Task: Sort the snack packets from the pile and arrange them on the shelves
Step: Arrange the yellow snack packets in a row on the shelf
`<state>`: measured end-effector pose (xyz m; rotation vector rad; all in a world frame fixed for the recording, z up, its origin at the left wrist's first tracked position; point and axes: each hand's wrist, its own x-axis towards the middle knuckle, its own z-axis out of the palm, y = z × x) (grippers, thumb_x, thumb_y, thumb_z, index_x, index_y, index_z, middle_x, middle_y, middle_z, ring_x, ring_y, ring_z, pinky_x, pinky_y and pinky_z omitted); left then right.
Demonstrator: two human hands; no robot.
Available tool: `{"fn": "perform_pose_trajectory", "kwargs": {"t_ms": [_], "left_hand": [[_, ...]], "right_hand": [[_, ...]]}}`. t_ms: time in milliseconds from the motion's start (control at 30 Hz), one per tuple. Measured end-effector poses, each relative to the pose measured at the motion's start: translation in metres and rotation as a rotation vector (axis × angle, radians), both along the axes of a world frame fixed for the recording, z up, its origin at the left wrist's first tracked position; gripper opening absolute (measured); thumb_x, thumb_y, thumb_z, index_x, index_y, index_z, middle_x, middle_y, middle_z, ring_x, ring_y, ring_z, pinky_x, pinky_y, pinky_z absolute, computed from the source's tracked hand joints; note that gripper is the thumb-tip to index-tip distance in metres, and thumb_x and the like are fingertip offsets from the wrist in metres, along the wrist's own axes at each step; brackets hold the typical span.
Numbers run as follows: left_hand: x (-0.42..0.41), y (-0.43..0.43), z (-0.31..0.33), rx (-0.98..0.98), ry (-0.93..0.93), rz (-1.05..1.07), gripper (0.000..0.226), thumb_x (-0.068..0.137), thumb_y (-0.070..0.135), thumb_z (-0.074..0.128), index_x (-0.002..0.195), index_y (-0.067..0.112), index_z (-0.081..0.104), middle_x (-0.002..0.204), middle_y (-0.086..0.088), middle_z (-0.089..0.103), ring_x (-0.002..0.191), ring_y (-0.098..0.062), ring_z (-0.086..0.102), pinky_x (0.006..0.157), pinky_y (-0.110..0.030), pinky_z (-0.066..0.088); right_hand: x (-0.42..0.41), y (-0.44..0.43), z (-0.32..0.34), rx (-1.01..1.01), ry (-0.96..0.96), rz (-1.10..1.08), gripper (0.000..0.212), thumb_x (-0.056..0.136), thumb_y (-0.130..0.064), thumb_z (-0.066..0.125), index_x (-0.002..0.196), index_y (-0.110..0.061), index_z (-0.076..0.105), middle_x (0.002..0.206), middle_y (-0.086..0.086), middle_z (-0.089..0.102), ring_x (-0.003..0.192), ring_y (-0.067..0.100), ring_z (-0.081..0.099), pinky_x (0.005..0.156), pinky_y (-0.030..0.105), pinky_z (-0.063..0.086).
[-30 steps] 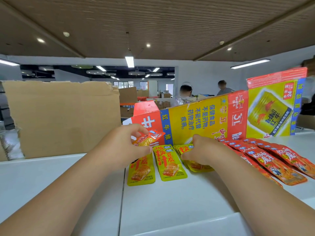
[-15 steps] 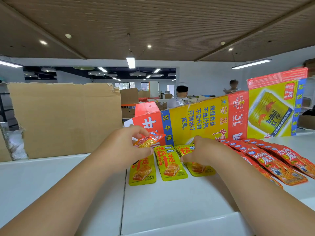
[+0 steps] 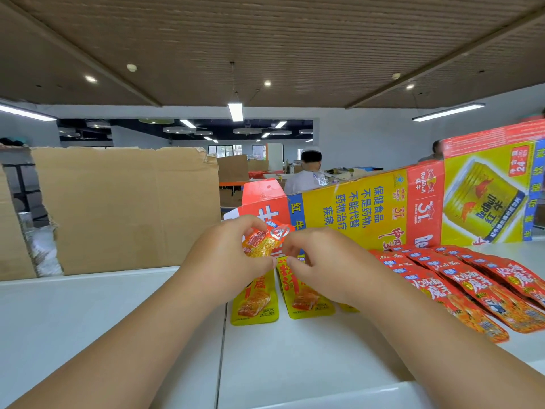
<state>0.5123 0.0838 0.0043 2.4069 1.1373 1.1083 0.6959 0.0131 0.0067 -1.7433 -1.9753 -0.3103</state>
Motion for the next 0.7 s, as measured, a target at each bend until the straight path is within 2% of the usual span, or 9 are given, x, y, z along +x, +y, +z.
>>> {"fn": "perform_pose_trajectory", "kwargs": {"t_ms": [67, 133, 200, 300, 400, 500, 600, 633, 700], "left_hand": [[0.001, -0.001, -0.001, 0.007, -0.023, -0.01, 0.046, 0.074, 0.048, 0.085, 0.112, 0.049, 0.059, 0.115, 0.018, 0.061, 0.096, -0.003, 0.058, 0.075, -0.028, 0.052], [0.003, -0.003, -0.002, 0.004, -0.053, -0.048, 0.047, 0.076, 0.048, 0.084, 0.114, 0.051, 0.058, 0.115, 0.021, 0.061, 0.097, 0.003, 0.057, 0.073, -0.022, 0.047], [0.004, -0.005, -0.002, 0.002, -0.087, -0.098, 0.047, 0.079, 0.044, 0.082, 0.119, 0.052, 0.058, 0.117, 0.023, 0.062, 0.097, 0.005, 0.058, 0.073, -0.019, 0.045], [0.006, -0.009, -0.001, 0.007, -0.123, -0.17, 0.047, 0.083, 0.034, 0.081, 0.114, 0.059, 0.056, 0.117, 0.025, 0.065, 0.099, 0.006, 0.061, 0.076, -0.019, 0.046], [0.006, -0.012, -0.002, 0.026, -0.125, -0.219, 0.046, 0.085, 0.025, 0.079, 0.115, 0.055, 0.06, 0.117, 0.028, 0.065, 0.102, 0.007, 0.061, 0.078, -0.015, 0.046], [0.006, -0.015, -0.003, 0.036, -0.078, -0.252, 0.043, 0.086, 0.023, 0.077, 0.119, 0.047, 0.064, 0.116, 0.03, 0.063, 0.104, 0.01, 0.059, 0.074, -0.003, 0.041], [0.006, -0.017, -0.002, 0.027, -0.01, -0.271, 0.043, 0.087, 0.027, 0.077, 0.116, 0.054, 0.061, 0.104, 0.042, 0.058, 0.102, 0.017, 0.053, 0.072, 0.0, 0.04], [0.007, -0.017, -0.002, 0.035, 0.01, -0.27, 0.042, 0.087, 0.029, 0.076, 0.113, 0.057, 0.059, 0.104, 0.045, 0.055, 0.102, 0.017, 0.052, 0.072, 0.0, 0.039], [0.008, -0.017, -0.002, 0.058, 0.038, -0.245, 0.039, 0.088, 0.034, 0.075, 0.108, 0.061, 0.055, 0.106, 0.045, 0.053, 0.105, 0.016, 0.05, 0.074, -0.001, 0.038]], "right_hand": [[0.004, 0.003, -0.003, 0.012, 0.056, -0.004, 0.015, 0.095, -0.035, 0.053, 0.107, -0.035, 0.063, 0.093, -0.014, 0.063, 0.07, 0.004, 0.051, 0.058, 0.028, 0.039], [0.008, 0.006, -0.004, 0.036, 0.181, 0.017, 0.016, 0.094, -0.035, 0.052, 0.104, -0.031, 0.063, 0.086, -0.011, 0.063, 0.066, 0.004, 0.051, 0.055, 0.03, 0.038], [0.011, 0.007, -0.003, 0.051, 0.306, 0.043, 0.022, 0.092, -0.044, 0.052, 0.108, -0.031, 0.062, 0.088, -0.01, 0.065, 0.07, 0.007, 0.057, 0.061, 0.034, 0.047], [0.013, 0.005, -0.001, 0.073, 0.42, 0.063, 0.029, 0.09, -0.054, 0.061, 0.114, -0.038, 0.058, 0.094, -0.017, 0.069, 0.084, 0.004, 0.064, 0.074, 0.034, 0.054], [0.016, 0.002, 0.001, 0.087, 0.425, 0.003, 0.035, 0.085, -0.052, 0.07, 0.114, -0.04, 0.055, 0.096, -0.019, 0.068, 0.086, 0.002, 0.064, 0.079, 0.033, 0.056], [0.019, 0.001, 0.002, 0.085, 0.401, -0.045, 0.041, 0.083, -0.05, 0.074, 0.118, -0.038, 0.055, 0.1, -0.017, 0.067, 0.087, 0.004, 0.064, 0.08, 0.035, 0.057], [0.024, 0.0, 0.004, 0.085, 0.389, -0.081, 0.06, 0.084, -0.049, 0.074, 0.136, -0.035, 0.047, 0.114, -0.016, 0.064, 0.098, 0.009, 0.063, 0.083, 0.032, 0.055], [0.027, 0.0, 0.005, 0.094, 0.397, -0.108, 0.069, 0.084, -0.049, 0.074, 0.142, -0.034, 0.042, 0.115, -0.014, 0.062, 0.1, 0.011, 0.062, 0.082, 0.031, 0.053], [0.034, 0.001, 0.005, 0.117, 0.426, -0.15, 0.072, 0.082, -0.049, 0.076, 0.142, -0.032, 0.039, 0.107, -0.014, 0.062, 0.092, 0.011, 0.063, 0.077, 0.032, 0.053]]}}
